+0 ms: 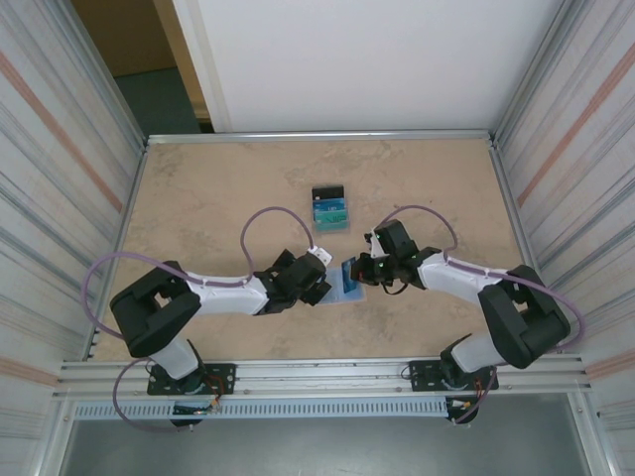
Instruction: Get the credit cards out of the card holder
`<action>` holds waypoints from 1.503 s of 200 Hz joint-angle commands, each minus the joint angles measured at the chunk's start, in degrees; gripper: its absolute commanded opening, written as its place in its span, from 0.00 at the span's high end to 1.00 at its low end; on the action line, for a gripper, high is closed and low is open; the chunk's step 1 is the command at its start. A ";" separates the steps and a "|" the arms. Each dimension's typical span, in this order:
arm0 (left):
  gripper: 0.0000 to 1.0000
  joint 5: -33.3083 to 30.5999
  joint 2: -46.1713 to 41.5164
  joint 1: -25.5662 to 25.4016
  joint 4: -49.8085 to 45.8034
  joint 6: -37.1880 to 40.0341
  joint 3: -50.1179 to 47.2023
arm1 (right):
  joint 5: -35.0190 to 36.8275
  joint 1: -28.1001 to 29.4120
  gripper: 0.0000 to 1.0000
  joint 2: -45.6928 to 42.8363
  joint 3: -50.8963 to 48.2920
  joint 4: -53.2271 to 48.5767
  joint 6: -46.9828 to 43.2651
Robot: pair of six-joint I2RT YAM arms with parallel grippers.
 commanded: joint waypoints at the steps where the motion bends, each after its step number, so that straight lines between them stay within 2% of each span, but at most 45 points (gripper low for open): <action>1: 0.01 -1.65 -3.20 0.61 -1.22 -0.15 0.69 | 2.12 -0.37 0.99 -3.51 2.26 -3.85 -3.22; 58: 0.01 -2.36 -11.50 2.82 -2.21 0.11 0.48 | 4.36 -0.44 0.99 -11.00 3.81 -7.53 -7.63; 109: 0.01 3.06 -22.71 6.20 -1.22 1.51 -1.33 | 3.78 0.08 0.99 -16.65 3.97 -7.55 -11.11; 135: 0.02 11.42 -28.23 8.24 -0.04 3.96 -2.41 | 2.56 1.19 0.99 -17.94 5.26 -8.06 -14.33; 174: 0.01 29.79 -33.71 12.09 -2.18 9.43 -1.31 | 0.68 3.95 0.98 -18.67 8.15 -9.12 -19.79; 222: 0.01 43.55 -34.17 14.84 -4.70 13.10 0.43 | -0.89 9.13 1.00 -19.07 10.88 -9.92 -26.33; 259: 0.01 53.46 -33.09 16.34 -8.07 17.12 2.33 | -3.48 10.91 1.00 -19.94 11.82 -11.00 -29.93; 300: 0.21 63.34 -31.01 17.51 -14.20 22.51 6.05 | -7.18 11.11 0.99 -21.52 12.69 -14.21 -33.55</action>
